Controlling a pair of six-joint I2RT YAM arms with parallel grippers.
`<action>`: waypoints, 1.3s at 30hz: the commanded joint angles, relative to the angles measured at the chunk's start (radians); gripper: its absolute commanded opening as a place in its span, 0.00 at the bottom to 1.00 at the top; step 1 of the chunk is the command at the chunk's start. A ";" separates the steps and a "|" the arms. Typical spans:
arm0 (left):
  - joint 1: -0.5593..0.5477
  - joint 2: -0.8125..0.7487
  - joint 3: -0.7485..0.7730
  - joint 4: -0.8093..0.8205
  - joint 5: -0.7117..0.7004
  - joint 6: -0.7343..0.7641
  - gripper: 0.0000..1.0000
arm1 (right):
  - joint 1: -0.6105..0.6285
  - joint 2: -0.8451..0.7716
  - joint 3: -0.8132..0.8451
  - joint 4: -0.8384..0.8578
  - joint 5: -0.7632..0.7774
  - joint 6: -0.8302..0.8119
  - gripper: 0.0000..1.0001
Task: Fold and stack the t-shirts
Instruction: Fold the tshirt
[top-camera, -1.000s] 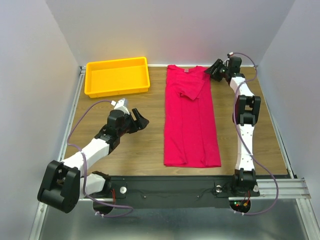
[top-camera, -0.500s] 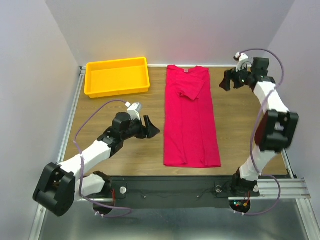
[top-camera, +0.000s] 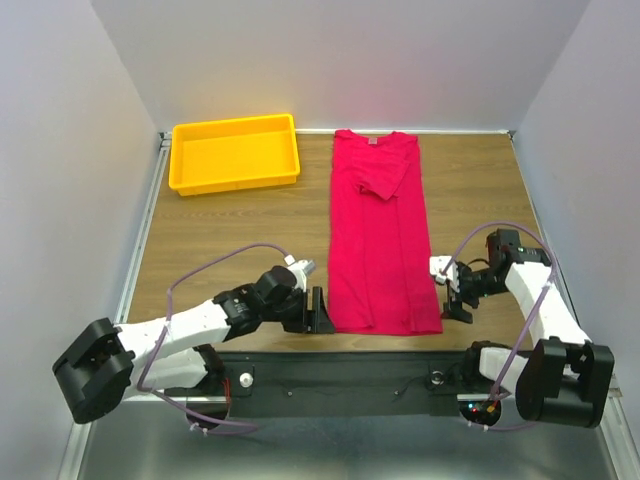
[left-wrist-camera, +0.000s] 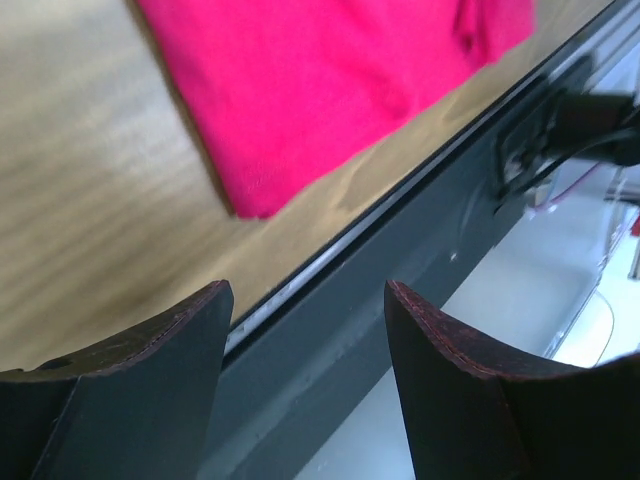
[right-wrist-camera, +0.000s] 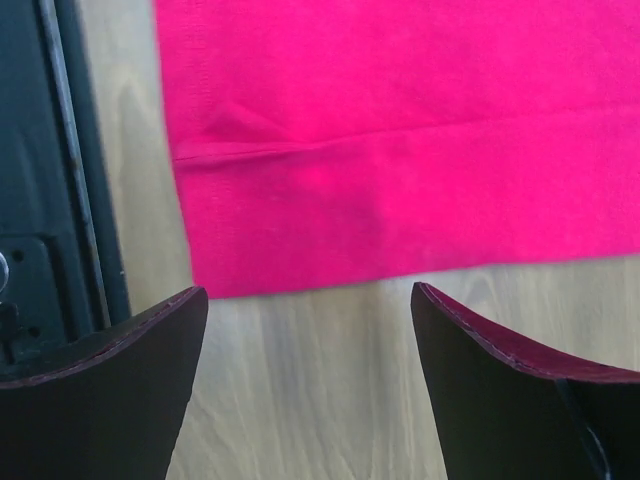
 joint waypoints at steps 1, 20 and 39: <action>-0.062 0.069 0.038 -0.057 -0.057 -0.056 0.73 | 0.000 -0.064 -0.042 -0.112 -0.009 -0.207 0.87; -0.478 0.189 0.466 -0.147 -0.413 1.156 0.80 | 0.203 -0.029 -0.010 -0.063 0.068 -0.140 0.87; -0.469 0.351 0.184 0.161 -0.353 1.408 0.76 | 0.638 -0.065 -0.081 0.161 0.296 0.324 0.75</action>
